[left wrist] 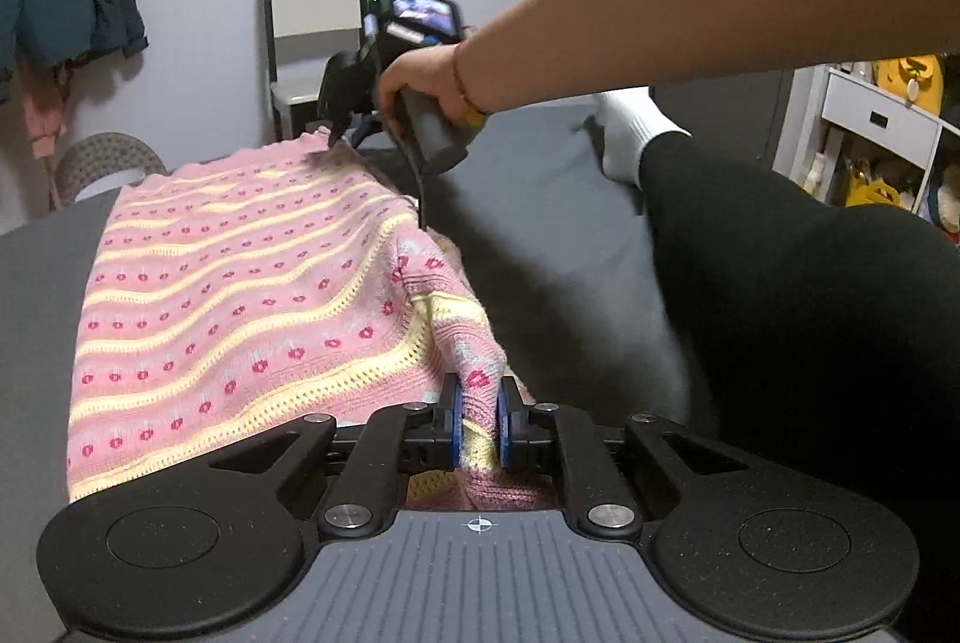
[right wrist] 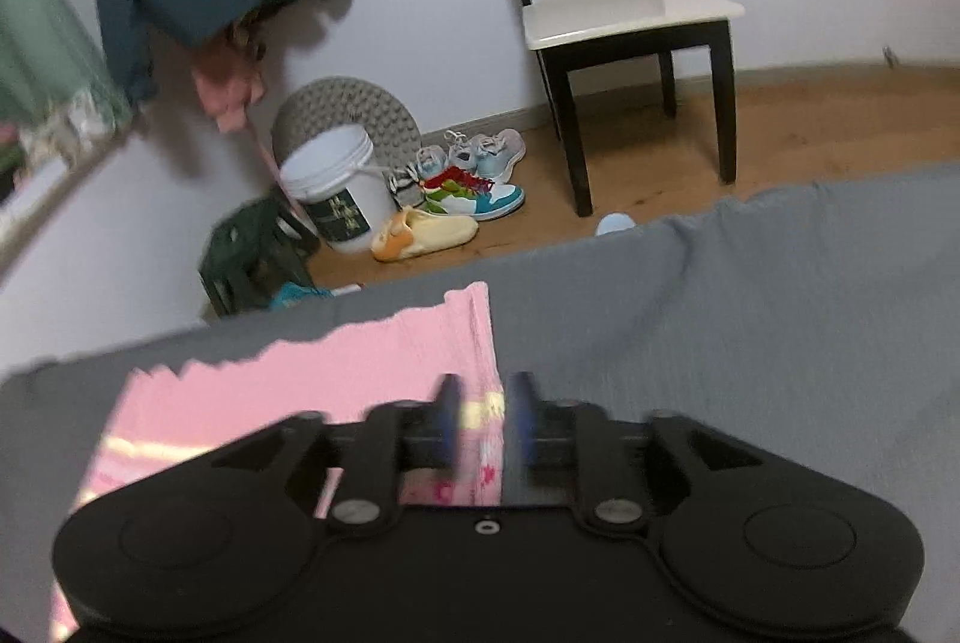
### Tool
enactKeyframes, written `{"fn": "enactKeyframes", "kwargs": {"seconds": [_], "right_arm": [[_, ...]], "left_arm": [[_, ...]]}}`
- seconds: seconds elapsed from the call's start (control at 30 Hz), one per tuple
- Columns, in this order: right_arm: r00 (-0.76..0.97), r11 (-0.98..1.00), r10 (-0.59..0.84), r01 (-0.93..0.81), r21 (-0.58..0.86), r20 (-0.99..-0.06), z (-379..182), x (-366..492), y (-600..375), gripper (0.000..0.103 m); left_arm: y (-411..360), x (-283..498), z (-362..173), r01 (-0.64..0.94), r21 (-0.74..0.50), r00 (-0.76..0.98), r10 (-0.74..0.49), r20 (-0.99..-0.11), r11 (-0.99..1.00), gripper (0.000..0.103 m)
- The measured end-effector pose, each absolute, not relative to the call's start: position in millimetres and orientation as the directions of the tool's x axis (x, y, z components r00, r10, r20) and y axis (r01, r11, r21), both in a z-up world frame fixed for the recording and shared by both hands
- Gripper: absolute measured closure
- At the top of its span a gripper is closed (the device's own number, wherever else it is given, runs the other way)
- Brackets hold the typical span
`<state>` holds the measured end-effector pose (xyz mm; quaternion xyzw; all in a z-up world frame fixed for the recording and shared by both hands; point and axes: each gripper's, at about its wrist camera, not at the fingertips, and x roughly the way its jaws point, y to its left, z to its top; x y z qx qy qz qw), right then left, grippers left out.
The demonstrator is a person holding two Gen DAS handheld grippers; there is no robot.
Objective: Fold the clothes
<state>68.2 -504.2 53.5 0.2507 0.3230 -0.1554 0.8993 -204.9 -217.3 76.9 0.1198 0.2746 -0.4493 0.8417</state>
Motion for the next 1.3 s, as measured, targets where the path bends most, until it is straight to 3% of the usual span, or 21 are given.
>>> {"fn": "enactKeyframes", "kwargs": {"seconds": [0.23, 0.4, 0.53, 0.63, 0.73, 0.83, 0.93, 1.0, 1.03, 1.13, 1.3], "right_arm": [[0.859, 0.832, 0.023, 0.267, 0.486, -0.512, 130, -41, -503, 0.069], [0.896, 0.879, 0.115, 0.11, 0.463, -0.43, 198, -145, -464, 0.063], [0.928, 0.797, 0.296, -0.11, 0.594, -0.225, 244, -222, -440, 0.059], [0.916, 0.756, 0.394, -0.276, 0.593, -0.075, 276, -274, -419, 0.049], [0.901, 0.7, 0.434, -0.347, 0.625, 0.013, 292, -308, -403, 0.045], [0.921, 0.678, 0.385, -0.237, 0.696, -0.061, 278, -298, -392, 0.035], [0.913, 0.718, 0.263, 0.03, 0.696, -0.311, 228, -251, -388, 0.038], [0.851, 0.699, 0.23, 0.193, 0.689, -0.471, 180, -207, -392, 0.059], [0.816, 0.68, 0.242, 0.243, 0.692, -0.525, 155, -185, -396, 0.059], [0.797, 0.56, 0.308, 0.289, 0.776, -0.519, 101, -150, -411, 0.06], [0.803, 0.493, 0.365, 0.263, 0.83, -0.471, 61, -147, -401, 0.06]], "left_arm": [[-202, -188, 86, 0.8, -0.178, 0.417, -0.744, -0.522, 0.573, 0.093], [-180, -162, 92, 0.735, -0.336, 0.394, -0.774, -0.495, 0.589, 0.093], [-175, -148, 96, 0.697, -0.382, 0.393, -0.769, -0.505, 0.607, 0.093], [-178, -143, 99, 0.695, -0.376, 0.389, -0.76, -0.52, 0.613, 0.093], [-181, -139, 102, 0.695, -0.367, 0.386, -0.751, -0.535, 0.618, 0.093], [-186, -143, 104, 0.71, -0.33, 0.39, -0.738, -0.551, 0.622, 0.093], [-193, -157, 103, 0.73, -0.271, 0.407, -0.718, -0.565, 0.627, 0.093], [-197, -165, 103, 0.736, -0.242, 0.419, -0.706, -0.572, 0.633, 0.093], [-199, -169, 103, 0.738, -0.227, 0.425, -0.7, -0.575, 0.635, 0.093], [-205, -182, 102, 0.745, -0.184, 0.443, -0.681, -0.584, 0.641, 0.093], [-215, -195, 97, 0.766, -0.115, 0.46, -0.665, -0.588, 0.632, 0.093]]}}
